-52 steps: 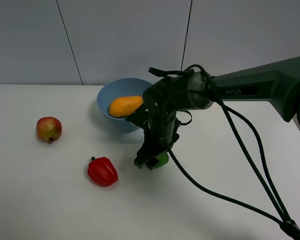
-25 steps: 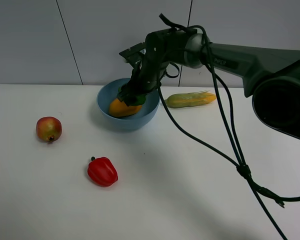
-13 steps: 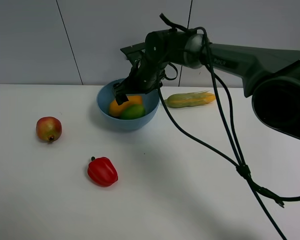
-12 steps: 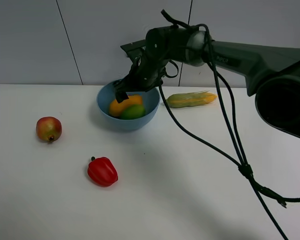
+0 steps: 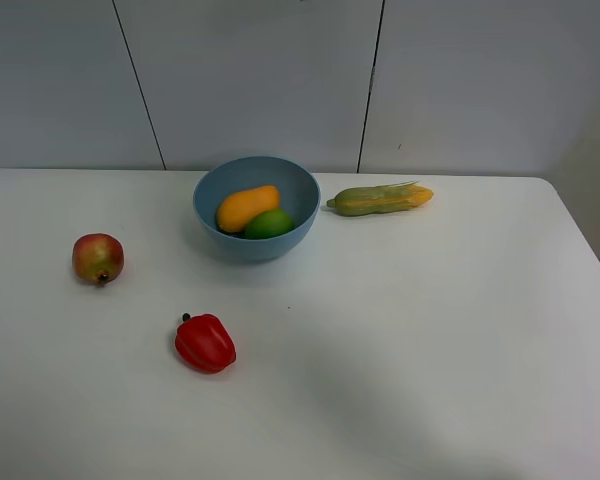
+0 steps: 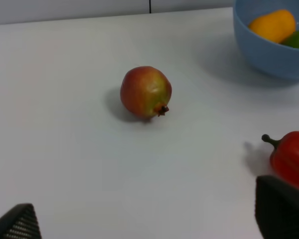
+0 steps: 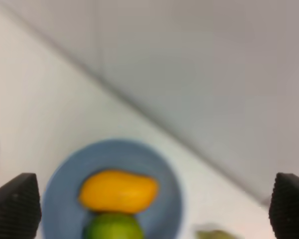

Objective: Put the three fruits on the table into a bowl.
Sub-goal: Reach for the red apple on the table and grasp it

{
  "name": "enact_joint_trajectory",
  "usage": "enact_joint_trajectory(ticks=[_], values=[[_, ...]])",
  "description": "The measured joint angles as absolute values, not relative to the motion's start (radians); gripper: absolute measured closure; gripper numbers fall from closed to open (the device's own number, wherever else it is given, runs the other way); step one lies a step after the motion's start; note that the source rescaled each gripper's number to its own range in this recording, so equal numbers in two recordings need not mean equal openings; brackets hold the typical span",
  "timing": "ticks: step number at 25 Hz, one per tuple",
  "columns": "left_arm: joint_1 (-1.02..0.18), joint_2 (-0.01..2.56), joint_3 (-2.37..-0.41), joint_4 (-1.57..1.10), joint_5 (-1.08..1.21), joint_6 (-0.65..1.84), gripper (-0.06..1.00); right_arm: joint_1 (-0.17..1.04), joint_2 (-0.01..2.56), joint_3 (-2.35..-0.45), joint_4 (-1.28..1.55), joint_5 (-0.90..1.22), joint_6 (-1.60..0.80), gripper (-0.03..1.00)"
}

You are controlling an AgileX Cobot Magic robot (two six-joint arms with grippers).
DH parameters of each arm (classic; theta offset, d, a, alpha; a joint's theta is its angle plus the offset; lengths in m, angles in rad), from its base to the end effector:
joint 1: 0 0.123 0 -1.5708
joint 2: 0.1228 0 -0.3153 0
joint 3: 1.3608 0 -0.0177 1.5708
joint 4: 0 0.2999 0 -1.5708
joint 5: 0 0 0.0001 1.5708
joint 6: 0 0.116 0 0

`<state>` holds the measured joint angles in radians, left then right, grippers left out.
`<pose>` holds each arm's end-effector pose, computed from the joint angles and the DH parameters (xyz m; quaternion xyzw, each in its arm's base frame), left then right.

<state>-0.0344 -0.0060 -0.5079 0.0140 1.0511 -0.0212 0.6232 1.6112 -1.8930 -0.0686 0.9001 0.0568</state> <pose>0.0286 0.0004 0.2934 0.0053 0.8470 -0.0078 0.5315 0.3483 0.2427 0.5001 -0.2473 0.8314 0.1336 0.4793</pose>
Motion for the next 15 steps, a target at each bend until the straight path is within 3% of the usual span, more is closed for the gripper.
enact_joint_trajectory(ticks=[8,15], values=[[-0.034,-0.006,-0.508,0.014,1.051,-0.021,0.50,0.438,1.143,-1.441,-0.122,0.927,0.147,0.15],[-0.034,-0.006,-0.508,0.014,1.051,-0.021,0.50,0.152,0.515,-0.921,-0.110,0.962,0.185,0.15]])
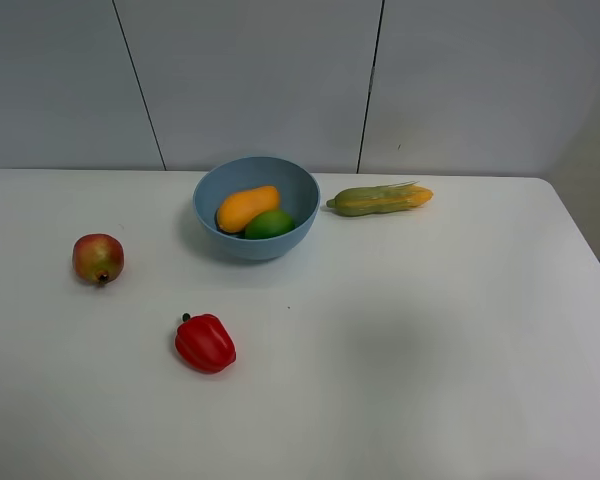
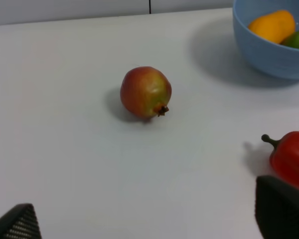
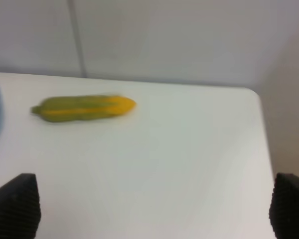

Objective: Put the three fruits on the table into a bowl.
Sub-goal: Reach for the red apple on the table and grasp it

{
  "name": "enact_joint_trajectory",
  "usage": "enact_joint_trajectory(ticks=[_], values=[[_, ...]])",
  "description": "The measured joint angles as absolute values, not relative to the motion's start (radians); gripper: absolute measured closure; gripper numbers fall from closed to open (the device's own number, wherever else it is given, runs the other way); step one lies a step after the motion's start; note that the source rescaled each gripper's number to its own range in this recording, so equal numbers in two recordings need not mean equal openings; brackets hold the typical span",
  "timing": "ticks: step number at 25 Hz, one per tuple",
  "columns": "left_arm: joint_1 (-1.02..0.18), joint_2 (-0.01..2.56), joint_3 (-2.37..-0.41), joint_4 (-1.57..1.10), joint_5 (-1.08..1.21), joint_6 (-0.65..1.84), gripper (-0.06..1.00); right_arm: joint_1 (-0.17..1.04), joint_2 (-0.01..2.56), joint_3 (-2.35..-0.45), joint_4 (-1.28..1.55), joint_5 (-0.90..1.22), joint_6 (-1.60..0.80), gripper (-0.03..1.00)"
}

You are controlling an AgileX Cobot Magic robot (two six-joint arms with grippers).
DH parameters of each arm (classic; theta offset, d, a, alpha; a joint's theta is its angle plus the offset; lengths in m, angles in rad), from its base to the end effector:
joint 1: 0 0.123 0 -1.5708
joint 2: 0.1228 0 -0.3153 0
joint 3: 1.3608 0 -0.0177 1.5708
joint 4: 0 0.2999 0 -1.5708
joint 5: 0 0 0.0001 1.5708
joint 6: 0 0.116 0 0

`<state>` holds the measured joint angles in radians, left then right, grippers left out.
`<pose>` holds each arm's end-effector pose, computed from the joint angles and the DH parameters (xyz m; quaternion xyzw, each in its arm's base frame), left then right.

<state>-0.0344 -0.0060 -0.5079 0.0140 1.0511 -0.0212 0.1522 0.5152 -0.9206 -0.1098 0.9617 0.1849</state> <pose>0.0286 0.0004 0.2934 0.0053 0.8470 -0.0078 0.5315 0.1061 0.0057 0.4162 0.0107 0.8507 0.0337 0.5244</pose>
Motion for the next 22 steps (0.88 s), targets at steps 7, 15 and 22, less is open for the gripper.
enact_joint_trajectory(ticks=[7,15,22], values=[[-0.034,-0.006,-0.508,0.014,1.051,-0.021,0.50,0.044,0.048,-0.602,-0.036,1.013,0.131,0.15],[-0.034,-0.006,-0.508,0.014,1.051,-0.021,0.50,0.041,-0.002,-0.506,-0.052,1.065,0.079,0.15],[-0.034,-0.006,-0.508,0.014,1.051,-0.021,0.50,0.042,-0.002,-0.505,-0.053,1.065,0.079,0.15]])
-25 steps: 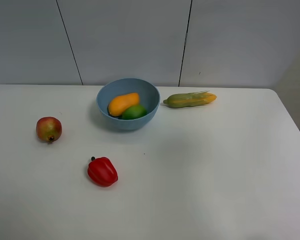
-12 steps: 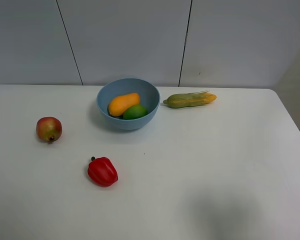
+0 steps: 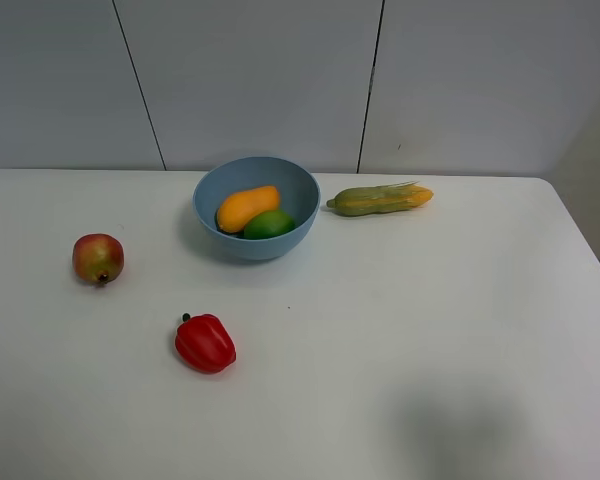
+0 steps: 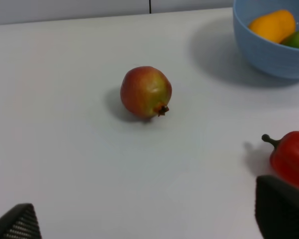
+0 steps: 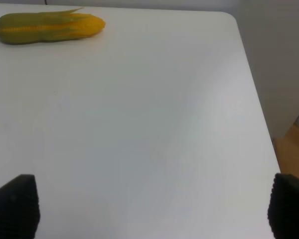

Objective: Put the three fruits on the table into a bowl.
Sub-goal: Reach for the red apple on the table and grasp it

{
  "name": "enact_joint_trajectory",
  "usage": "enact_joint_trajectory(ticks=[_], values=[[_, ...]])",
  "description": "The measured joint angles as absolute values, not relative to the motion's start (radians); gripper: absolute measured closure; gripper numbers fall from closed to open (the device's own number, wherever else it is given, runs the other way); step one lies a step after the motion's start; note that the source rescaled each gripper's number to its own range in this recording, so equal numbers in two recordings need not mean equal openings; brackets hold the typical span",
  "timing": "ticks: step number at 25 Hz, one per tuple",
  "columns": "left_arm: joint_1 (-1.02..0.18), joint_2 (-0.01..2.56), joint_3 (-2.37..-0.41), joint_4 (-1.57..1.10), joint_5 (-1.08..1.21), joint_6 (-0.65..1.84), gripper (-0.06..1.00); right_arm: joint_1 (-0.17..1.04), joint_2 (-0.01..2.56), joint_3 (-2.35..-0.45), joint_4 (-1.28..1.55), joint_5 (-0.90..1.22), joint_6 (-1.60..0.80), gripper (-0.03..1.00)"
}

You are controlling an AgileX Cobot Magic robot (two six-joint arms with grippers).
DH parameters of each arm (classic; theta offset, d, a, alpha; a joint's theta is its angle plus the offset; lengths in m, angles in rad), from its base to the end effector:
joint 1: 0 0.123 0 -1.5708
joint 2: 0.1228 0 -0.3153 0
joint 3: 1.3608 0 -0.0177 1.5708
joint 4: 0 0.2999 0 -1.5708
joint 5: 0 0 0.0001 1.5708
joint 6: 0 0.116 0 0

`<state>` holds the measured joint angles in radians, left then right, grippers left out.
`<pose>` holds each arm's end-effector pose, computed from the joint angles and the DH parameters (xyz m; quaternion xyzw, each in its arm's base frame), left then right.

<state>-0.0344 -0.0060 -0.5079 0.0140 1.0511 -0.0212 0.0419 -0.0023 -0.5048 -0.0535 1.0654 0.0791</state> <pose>0.0286 0.0004 0.2934 0.0053 0.8470 -0.0078 0.5315 0.0290 -0.0042 0.2909 0.0170 0.8521 0.0049 0.5230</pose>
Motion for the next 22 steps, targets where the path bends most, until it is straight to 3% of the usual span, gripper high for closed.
enact_joint_trajectory(ticks=[22], values=[[-0.034,-0.006,-0.508,0.014,1.051,-0.021,0.50,0.042,-0.002,-0.505,-0.054,1.065,0.079,0.15]])
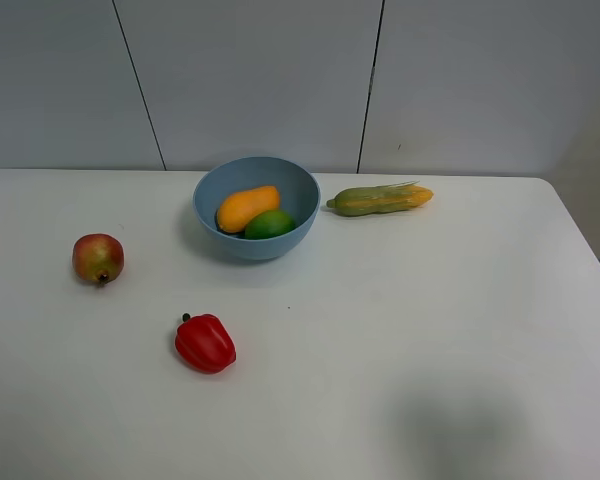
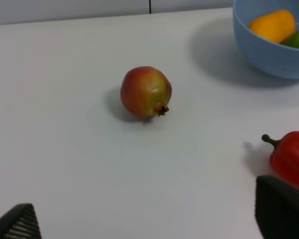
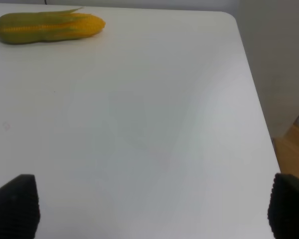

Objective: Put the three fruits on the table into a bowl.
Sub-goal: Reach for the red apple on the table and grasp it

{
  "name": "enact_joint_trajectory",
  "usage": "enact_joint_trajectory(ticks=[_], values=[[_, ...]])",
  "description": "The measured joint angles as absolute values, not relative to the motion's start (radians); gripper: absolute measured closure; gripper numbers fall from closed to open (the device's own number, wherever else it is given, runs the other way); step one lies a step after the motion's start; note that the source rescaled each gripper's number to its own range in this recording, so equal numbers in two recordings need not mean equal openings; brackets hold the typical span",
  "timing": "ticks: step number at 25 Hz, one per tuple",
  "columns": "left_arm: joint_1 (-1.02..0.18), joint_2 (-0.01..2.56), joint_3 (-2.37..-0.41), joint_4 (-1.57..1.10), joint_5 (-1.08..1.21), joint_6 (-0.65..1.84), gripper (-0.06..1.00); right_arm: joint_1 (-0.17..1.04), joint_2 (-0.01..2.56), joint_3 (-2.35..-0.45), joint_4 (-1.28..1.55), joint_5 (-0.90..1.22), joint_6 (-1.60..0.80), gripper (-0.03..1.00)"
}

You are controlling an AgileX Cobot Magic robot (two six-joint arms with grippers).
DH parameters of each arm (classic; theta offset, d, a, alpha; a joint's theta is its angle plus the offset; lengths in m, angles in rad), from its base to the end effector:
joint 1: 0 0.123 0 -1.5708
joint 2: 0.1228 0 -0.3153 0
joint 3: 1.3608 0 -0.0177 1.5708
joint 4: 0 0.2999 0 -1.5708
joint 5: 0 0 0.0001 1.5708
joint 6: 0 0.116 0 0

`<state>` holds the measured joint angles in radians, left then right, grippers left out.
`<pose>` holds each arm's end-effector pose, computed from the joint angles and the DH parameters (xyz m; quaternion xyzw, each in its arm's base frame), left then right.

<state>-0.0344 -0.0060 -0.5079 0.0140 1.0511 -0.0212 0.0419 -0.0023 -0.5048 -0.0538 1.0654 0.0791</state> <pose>0.0286 0.0004 0.2934 0.0053 0.8470 -0.0078 0.5315 0.0290 -0.0043 0.2909 0.0170 0.8521 0.0048 0.5230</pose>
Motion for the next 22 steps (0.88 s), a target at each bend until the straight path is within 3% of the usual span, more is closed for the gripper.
enact_joint_trajectory(ticks=[10,14,22], values=[[-0.034,0.027,-0.512,0.019,1.049,-0.022,0.50,0.042,-0.002,-0.505,-0.054,1.065,0.079,0.15],[-0.034,0.236,-0.543,0.019,0.965,-0.022,0.50,0.042,-0.002,-0.505,-0.055,1.065,0.079,0.15],[-0.034,0.829,-0.638,-0.032,0.575,-0.022,0.50,0.042,-0.002,-0.505,-0.055,1.065,0.079,0.15]])
